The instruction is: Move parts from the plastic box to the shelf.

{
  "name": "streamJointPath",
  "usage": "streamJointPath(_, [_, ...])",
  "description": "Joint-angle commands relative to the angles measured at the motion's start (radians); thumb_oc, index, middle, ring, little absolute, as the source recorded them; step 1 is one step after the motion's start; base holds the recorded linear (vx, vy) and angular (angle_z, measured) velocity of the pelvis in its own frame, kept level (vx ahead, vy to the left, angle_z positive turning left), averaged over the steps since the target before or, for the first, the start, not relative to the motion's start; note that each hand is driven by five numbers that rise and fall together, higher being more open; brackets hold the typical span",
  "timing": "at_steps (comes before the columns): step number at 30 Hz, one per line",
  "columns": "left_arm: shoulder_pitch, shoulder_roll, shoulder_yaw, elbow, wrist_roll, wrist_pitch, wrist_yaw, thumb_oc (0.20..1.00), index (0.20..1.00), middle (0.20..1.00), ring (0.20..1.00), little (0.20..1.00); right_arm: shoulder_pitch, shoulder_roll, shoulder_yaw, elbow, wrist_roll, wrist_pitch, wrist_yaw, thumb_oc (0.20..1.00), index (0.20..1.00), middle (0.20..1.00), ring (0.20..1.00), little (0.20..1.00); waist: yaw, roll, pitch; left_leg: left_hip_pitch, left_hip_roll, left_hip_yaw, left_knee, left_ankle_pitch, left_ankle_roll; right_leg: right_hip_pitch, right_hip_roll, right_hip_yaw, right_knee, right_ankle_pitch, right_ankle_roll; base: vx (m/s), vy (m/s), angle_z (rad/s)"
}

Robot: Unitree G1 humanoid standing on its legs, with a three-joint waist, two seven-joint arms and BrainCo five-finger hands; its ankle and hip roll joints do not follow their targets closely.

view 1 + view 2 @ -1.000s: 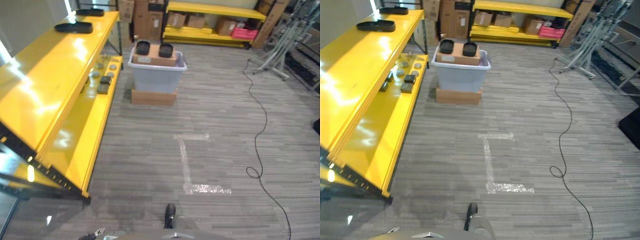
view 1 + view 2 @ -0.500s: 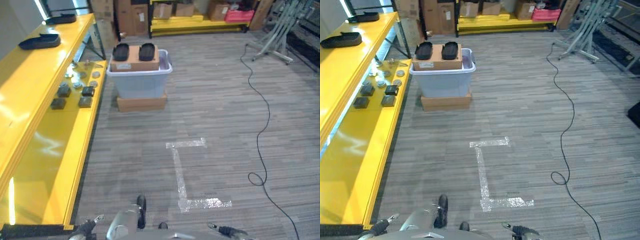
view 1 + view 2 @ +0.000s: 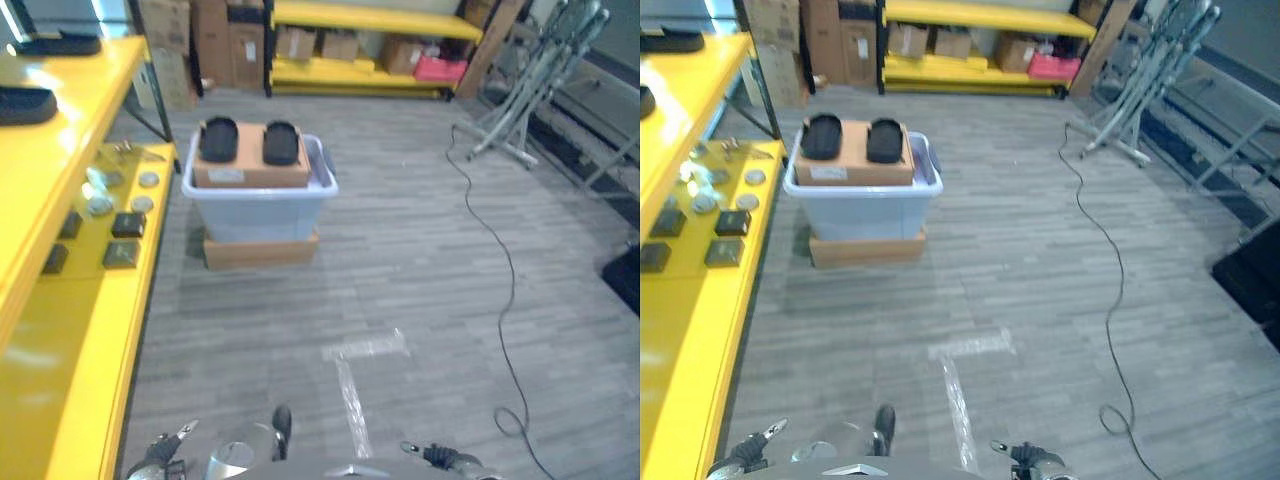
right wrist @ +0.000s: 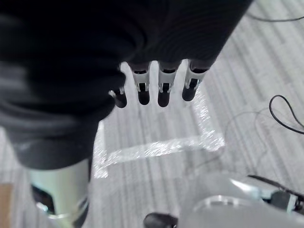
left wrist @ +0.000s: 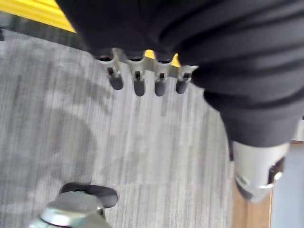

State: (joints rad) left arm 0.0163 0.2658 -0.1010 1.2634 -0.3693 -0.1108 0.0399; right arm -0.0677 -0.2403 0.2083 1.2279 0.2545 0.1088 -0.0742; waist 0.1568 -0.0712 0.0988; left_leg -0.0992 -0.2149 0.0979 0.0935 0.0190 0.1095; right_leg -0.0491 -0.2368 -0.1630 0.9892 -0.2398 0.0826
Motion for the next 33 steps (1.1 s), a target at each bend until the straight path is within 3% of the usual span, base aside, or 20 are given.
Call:
streamJointPath(1, [0.005, 0.018, -0.016, -0.029, -0.007, -0.001, 0.005, 1.0, 1.0, 1.0, 1.0, 1.0, 0.003, -0.047, 0.0, 0.014, 0.064, -0.018, -0.016, 1.0, 1.0, 1.0, 1.0, 1.0, 0.016, 0.075, -0.009, -0.059, 0.064, -0.058, 0.001, -0.058, 0.04, -0.069, 0.074, -0.019, -0.327, 0.199, 0.014, 0.31, -0.049, 0.29])
streamJointPath(3, [-0.007, 0.023, -0.027, -0.034, -0.004, 0.002, 0.005, 1.0, 1.0, 1.0, 1.0, 1.0, 0.001, -0.048, 0.002, 0.018, 0.082, -0.034, -0.008, 1.0, 1.0, 1.0, 1.0, 1.0, 0.005, 0.079, 0.004, -0.025, 0.072, -0.072, -0.012, -0.062, 0.034, -0.125, 0.102, -0.04, -0.431, 0.21, 0.015, 0.18, -0.109, 0.47])
streamJointPath(6, [-0.021, 0.033, -0.032, -0.044, -0.015, 0.014, 0.012, 1.0, 1.0, 1.0, 1.0, 1.0, 0.009, -0.066, -0.004, 0.018, 0.081, -0.058, 0.022, 1.0, 1.0, 1.0, 1.0, 1.0, -0.034, 0.049, 0.032, 0.046, 0.064, -0.088, -0.008, -0.122, 0.017, -0.197, 0.127, -0.035, -0.861, 0.344, 0.07, 0.42, -0.232, 0.02])
streamJointPath(8, [-0.017, 0.035, -0.031, -0.036, -0.001, 0.008, 0.007, 1.0, 1.0, 1.0, 1.0, 1.0, 0.022, -0.071, -0.023, 0.018, 0.07, -0.066, 0.032, 1.0, 1.0, 1.0, 1.0, 1.0, -0.048, 0.036, 0.036, 0.083, 0.056, -0.116, -0.002, -0.159, 0.01, -0.202, 0.123, -0.002, -1.076, 0.393, 0.097, 0.55, -0.267, 0.29])
streamJointPath(10, [-0.003, 0.032, -0.033, -0.032, 0.013, -0.005, 0.007, 1.0, 1.0, 1.0, 1.0, 1.0, 0.031, -0.07, -0.047, 0.021, 0.057, -0.073, 0.039, 1.0, 1.0, 1.0, 1.0, 1.0, -0.047, 0.039, 0.038, 0.113, 0.068, -0.138, 0.01, -0.187, 0.01, -0.25, 0.108, 0.024, -1.076, 0.374, 0.103, 0.55, -0.233, 0.86])
streamJointPath(13, [0.032, 0.026, -0.019, -0.033, 0.024, -0.029, 0.01, 1.0, 1.0, 1.0, 1.0, 1.0, 0.036, -0.07, -0.071, 0.024, 0.046, -0.083, 0.046, 1.0, 1.0, 1.0, 1.0, 1.0, -0.043, 0.031, 0.033, 0.148, 0.093, -0.153, 0.052, -0.249, 0.003, -0.211, 0.083, 0.028, -1.076, 0.375, 0.111, 0.52, -0.252, 0.79])
streamJointPath(16, [0.031, 0.021, -0.006, -0.034, 0.013, -0.027, 0.006, 1.0, 1.0, 1.0, 1.0, 1.0, 0.017, -0.067, -0.064, 0.036, 0.009, -0.079, 0.032, 1.0, 1.0, 1.0, 1.0, 1.0, -0.035, 0.014, 0.009, 0.177, 0.139, -0.159, 0.126, -0.314, -0.03, -0.14, 0.075, 0.015, -1.05, 0.356, 0.087, 0.59, -0.317, 0.16])
streamJointPath(18, [0.03, 0.016, -0.006, -0.033, 0.017, -0.023, 0.003, 1.0, 1.0, 1.0, 1.0, 1.0, 0.007, -0.069, -0.055, 0.038, 0.008, -0.066, 0.022, 1.0, 1.0, 1.0, 1.0, 1.0, -0.031, 0.011, 0.0, 0.206, 0.172, -0.148, 0.141, -0.324, -0.049, -0.13, 0.076, 0.007, -1.0, 0.344, 0.075, 0.43, -0.225, 0.68])
streamJointPath(20, [0.039, -0.001, -0.003, -0.035, 0.036, -0.028, 0.003, 1.0, 1.0, 1.0, 1.0, 1.0, -0.013, -0.083, -0.033, 0.034, 0.023, -0.046, 0.006, 1.0, 1.0, 1.0, 1.0, 1.0, -0.024, 0.009, -0.015, 0.196, 0.221, -0.139, 0.234, -0.265, -0.085, -0.099, 0.099, 0.005, -0.955, 0.318, 0.043, 0.45, -0.272, 1.17])
streamJointPath(21, [0.044, -0.009, -0.002, -0.038, 0.044, -0.029, 0.005, 1.0, 1.0, 1.0, 1.0, 1.0, -0.022, -0.095, -0.021, 0.026, 0.028, -0.035, -0.004, 1.0, 1.0, 1.0, 1.0, 1.0, -0.018, 0.008, -0.013, 0.136, 0.245, -0.132, 0.359, -0.189, -0.103, -0.066, 0.116, 0.008, -0.96, 0.296, 0.019, 0.36, -0.261, 0.62])
streamJointPath(23, [0.042, -0.013, -0.007, -0.049, 0.045, -0.025, 0.001, 1.0, 1.0, 1.0, 1.0, 1.0, -0.028, -0.113, -0.011, 0.009, 0.048, -0.015, -0.022, 1.0, 1.0, 1.0, 1.0, 1.0, -0.012, 0.011, -0.001, 0.013, 0.258, -0.126, 0.555, -0.121, -0.117, -0.02, 0.135, 0.0, -0.974, 0.277, -0.015, 0.23, -0.215, -0.31])
streamJointPath(25, [0.029, -0.013, -0.019, -0.059, 0.045, -0.023, -0.005, 1.0, 1.0, 1.0, 1.0, 1.0, -0.028, -0.128, -0.017, 0.002, 0.068, -0.009, -0.035, 1.0, 1.0, 1.0, 1.0, 1.0, -0.009, 0.014, 0.018, -0.085, 0.247, -0.117, 0.618, -0.112, -0.116, 0.011, 0.143, -0.015, -0.984, 0.264, -0.024, 0.1, -0.094, 0.31])
streamJointPath(26, [0.021, -0.013, -0.026, -0.061, 0.039, -0.026, -0.007, 1.0, 1.0, 1.0, 1.0, 1.0, -0.029, -0.135, -0.022, 0.002, 0.074, -0.008, -0.039, 1.0, 1.0, 1.0, 1.0, 1.0, -0.01, 0.017, 0.027, -0.099, 0.242, -0.1, 0.581, -0.123, -0.112, 0.023, 0.144, -0.027, -0.99, 0.259, -0.022, 0.09, 0.008, 0.78])
streamJointPath(27, [0.012, -0.011, -0.035, -0.061, 0.026, -0.029, -0.007, 1.0, 1.0, 1.0, 1.0, 1.0, -0.029, -0.14, -0.032, 0.006, 0.072, -0.01, -0.043, 1.0, 1.0, 1.0, 1.0, 1.0, -0.012, 0.02, 0.035, -0.087, 0.239, -0.066, 0.453, -0.139, -0.105, 0.043, 0.141, -0.044, -1.002, 0.259, -0.014, 0.13, 0.072, 0.24])
streamJointPath(28, [0.003, -0.011, -0.045, -0.057, 0.008, -0.031, -0.004, 1.0, 1.0, 1.0, 1.0, 1.0, -0.025, -0.14, -0.044, 0.014, 0.059, -0.015, -0.045, 1.0, 1.0, 1.0, 1.0, 1.0, -0.017, 0.024, 0.04, -0.06, 0.233, -0.023, 0.273, -0.131, -0.106, 0.069, 0.134, -0.065, -1.018, 0.265, -0.003, 0.16, 0.128, -0.05])
streamJointPath(29, [-0.005, -0.013, -0.057, -0.058, 0.005, -0.025, -0.004, 1.0, 1.0, 1.0, 1.0, 1.0, -0.018, -0.135, -0.057, 0.02, 0.054, -0.023, -0.045, 1.0, 1.0, 1.0, 1.0, 1.0, -0.025, 0.033, 0.043, -0.052, 0.245, 0.019, 0.15, -0.085, -0.122, 0.088, 0.128, -0.082, -1.031, 0.275, 0.005, 0.21, 0.151, 0.1])
streamJointPath(30, [-0.009, -0.014, -0.063, -0.063, 0.013, -0.014, -0.005, 1.0, 1.0, 1.0, 1.0, 1.0, -0.009, -0.132, -0.066, 0.018, 0.053, -0.027, -0.049, 1.0, 1.0, 1.0, 1.0, 1.0, -0.03, 0.04, 0.047, -0.038, 0.262, 0.03, 0.121, -0.078, -0.135, 0.107, 0.125, -0.084, -1.035, 0.266, 0.014, 0.16, 0.155, 0.29])
streamJointPath(31, [-0.019, -0.012, -0.068, -0.069, 0.02, 0.005, -0.007, 1.0, 1.0, 1.0, 1.0, 1.0, 0.0, -0.126, -0.064, 0.002, 0.062, -0.032, -0.059, 1.0, 1.0, 1.0, 1.0, 1.0, -0.033, 0.039, 0.043, -0.036, 0.257, 0.02, 0.095, -0.052, -0.128, 0.103, 0.12, -0.089, -1.027, 0.273, 0.008, 0.13, 0.138, 0.17])
streamJointPath(33, [-0.024, -0.013, -0.074, -0.071, 0.017, 0.012, -0.001, 1.0, 1.0, 1.0, 1.0, 1.0, 0.002, -0.121, -0.056, -0.007, 0.076, -0.041, -0.066, 1.0, 1.0, 1.0, 1.0, 1.0, -0.028, 0.043, 0.035, -0.008, 0.241, -0.012, 0.048, -0.055, -0.122, 0.098, 0.12, -0.086, -1.024, 0.271, 0.012, 0.04, 0.108, 0.03])
